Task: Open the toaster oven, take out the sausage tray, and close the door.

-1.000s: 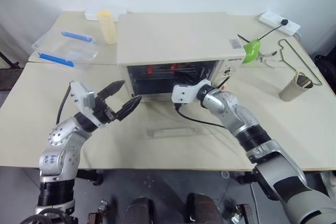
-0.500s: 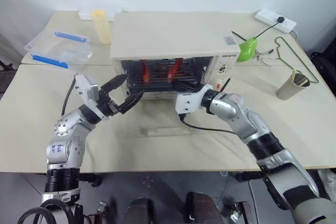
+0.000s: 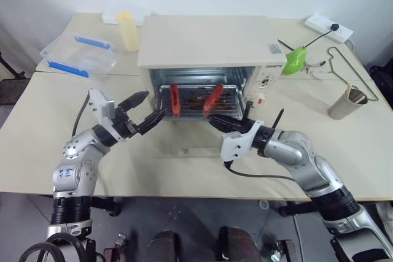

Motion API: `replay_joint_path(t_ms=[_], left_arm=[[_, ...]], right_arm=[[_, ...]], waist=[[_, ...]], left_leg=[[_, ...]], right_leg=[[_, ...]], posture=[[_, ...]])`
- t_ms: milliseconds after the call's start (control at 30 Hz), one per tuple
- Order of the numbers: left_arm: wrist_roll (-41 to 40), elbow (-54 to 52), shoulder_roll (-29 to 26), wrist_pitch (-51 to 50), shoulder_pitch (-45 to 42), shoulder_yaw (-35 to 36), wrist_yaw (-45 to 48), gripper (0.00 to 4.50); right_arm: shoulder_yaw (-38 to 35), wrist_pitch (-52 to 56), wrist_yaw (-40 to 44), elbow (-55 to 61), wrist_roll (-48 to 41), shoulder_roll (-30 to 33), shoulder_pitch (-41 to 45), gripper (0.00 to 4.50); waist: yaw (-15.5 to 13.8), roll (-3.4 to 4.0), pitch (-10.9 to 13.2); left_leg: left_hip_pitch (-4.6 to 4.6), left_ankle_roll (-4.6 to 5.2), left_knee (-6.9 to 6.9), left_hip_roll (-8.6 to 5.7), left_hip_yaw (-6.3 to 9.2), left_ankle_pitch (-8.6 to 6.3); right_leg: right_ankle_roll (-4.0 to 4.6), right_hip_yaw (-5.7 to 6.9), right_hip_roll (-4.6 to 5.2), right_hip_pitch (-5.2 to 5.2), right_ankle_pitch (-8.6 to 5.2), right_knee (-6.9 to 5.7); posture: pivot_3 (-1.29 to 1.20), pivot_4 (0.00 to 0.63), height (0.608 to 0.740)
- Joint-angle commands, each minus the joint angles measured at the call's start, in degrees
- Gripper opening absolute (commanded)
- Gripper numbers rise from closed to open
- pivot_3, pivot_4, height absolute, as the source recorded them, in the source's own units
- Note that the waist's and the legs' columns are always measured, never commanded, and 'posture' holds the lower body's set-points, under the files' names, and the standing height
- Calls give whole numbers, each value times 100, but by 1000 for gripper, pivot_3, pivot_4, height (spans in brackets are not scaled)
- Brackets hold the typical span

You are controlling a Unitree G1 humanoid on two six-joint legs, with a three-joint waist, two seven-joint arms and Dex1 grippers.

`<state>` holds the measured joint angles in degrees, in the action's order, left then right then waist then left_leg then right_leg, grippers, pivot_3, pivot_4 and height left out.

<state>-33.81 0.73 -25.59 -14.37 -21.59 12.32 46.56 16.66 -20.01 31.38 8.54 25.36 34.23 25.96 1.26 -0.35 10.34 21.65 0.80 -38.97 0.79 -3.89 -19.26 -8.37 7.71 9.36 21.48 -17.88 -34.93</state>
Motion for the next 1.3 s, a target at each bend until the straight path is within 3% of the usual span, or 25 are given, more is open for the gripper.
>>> replay_joint_path(t_ms=[33, 300, 533, 700, 867, 967, 1300], left_arm=[[-40, -102, 4, 10, -89, -21, 70, 4500], [-444, -505, -200, -580, 258, 284, -21, 4500], [-1893, -1259, -834, -2807, 677, 780, -644, 4500], [-3121, -1402, -923, -4222, 387, 962, -1535, 4500], [-3923, -1210, -867, -4956, 71, 1089, -2438, 4500], [-4035, -1101, -830, -5097, -46, 1089, -2857, 3912], [-4966, -961, -729, -5456, -151, 950, -3550, 819]], right_arm=[[-329, -337, 15, 476, -331, 192, -84, 108], [-673, -858, -83, 603, -446, 584, -565, 108], [-673, -1135, 25, 555, -555, 698, -663, 108], [-575, -1250, 169, 445, -675, 709, -509, 108], [-576, -1367, 295, 384, -805, 701, -415, 108], [-580, -1401, 346, 366, -839, 695, -386, 107], [-620, -1510, 389, 272, -868, 670, -294, 107]], waist=[[5, -1, 1], [-7, -2, 1], [0, -2, 1], [-80, -2, 1], [-105, -2, 1], [-103, -2, 1], [-113, -2, 1]], left_leg=[[0, 0, 1, 0, 0, 0], [0, 0, 0, 1, -2, 0], [-1, 0, -1, 16, 5, 0], [-1, 0, -6, 19, 11, 0], [-1, 0, -10, 17, 12, 0], [-1, 0, -10, 13, 12, 0], [-1, 0, -10, 8, 11, 0]], right_leg=[[0, 0, 0, 0, 0, 1], [0, 0, 0, 0, 0, 1], [0, -6, 4, -1, 0, -2], [0, -14, 6, -5, 0, -2], [0, -14, 6, -6, 0, -4], [0, -15, 6, -6, 0, -4], [0, -14, 5, -6, 0, -3]], posture=[[0, 150, 740], [0, 150, 740], [0, 150, 740], [0, 150, 740], [0, 150, 740], [0, 150, 740], [0, 150, 740]])
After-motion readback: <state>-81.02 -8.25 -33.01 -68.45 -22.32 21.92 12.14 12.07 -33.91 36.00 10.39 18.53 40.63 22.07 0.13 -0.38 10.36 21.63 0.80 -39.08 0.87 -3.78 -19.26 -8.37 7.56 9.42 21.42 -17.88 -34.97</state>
